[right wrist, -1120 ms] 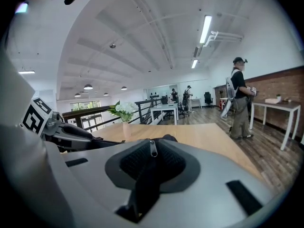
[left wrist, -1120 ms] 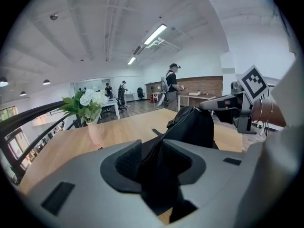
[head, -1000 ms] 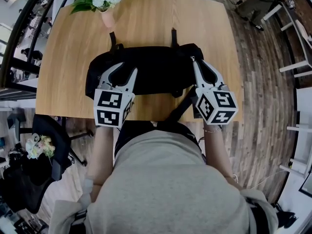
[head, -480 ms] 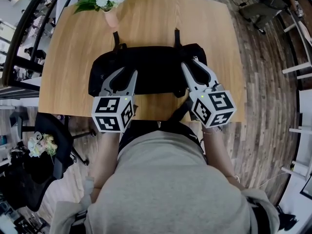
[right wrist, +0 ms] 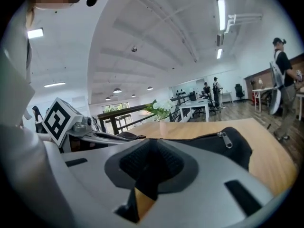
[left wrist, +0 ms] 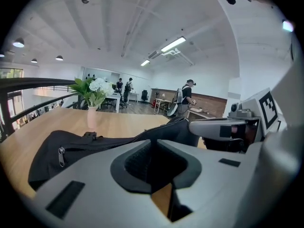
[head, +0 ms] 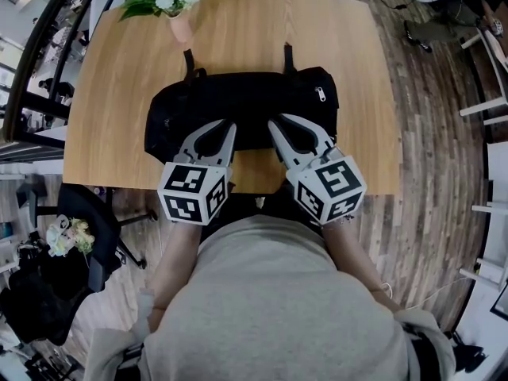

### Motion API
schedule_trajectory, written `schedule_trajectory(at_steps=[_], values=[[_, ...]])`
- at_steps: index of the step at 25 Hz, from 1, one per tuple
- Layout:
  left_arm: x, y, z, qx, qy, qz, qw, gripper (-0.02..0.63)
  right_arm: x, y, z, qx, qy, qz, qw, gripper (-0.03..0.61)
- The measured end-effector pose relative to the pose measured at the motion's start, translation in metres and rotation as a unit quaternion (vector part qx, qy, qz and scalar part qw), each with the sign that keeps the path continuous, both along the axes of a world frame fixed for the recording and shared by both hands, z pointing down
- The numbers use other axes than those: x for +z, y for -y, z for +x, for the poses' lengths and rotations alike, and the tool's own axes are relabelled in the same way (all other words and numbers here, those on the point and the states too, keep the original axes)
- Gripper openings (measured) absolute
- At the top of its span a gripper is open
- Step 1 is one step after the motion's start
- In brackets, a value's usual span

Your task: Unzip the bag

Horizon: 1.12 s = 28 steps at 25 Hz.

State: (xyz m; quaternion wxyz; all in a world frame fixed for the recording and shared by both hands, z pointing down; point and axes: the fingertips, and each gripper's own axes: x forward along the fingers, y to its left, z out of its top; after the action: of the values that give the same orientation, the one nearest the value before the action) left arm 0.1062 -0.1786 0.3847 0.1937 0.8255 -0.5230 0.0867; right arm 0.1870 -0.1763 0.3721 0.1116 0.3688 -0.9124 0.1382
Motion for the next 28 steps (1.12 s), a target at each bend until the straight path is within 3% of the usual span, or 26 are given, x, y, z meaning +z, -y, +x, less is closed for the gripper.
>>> schedule_trajectory(at_steps=[4,7,17,28], values=[[0.004,-0.006,0.008,0.004,-0.028,-0.014,0.9995,0.041,0.005,-0.009,-0.008,-0.023,-0.004,-0.012,1.0,0.008],[0.004,-0.008,0.011,0.004,-0.049,-0.02,0.9986,0.035,0.01,-0.013,-0.011,-0.038,-0.011,-0.023,0.999,0.008],[0.016,-0.011,0.015,0.008,-0.044,-0.048,0.9979,0.02,0.031,-0.019,-0.016,-0.07,-0.014,-0.071,0.995,0.006],[0.022,-0.011,0.01,0.009,-0.034,-0.058,0.9977,0.018,0.032,-0.014,-0.018,-0.064,-0.021,-0.066,0.996,0.006]])
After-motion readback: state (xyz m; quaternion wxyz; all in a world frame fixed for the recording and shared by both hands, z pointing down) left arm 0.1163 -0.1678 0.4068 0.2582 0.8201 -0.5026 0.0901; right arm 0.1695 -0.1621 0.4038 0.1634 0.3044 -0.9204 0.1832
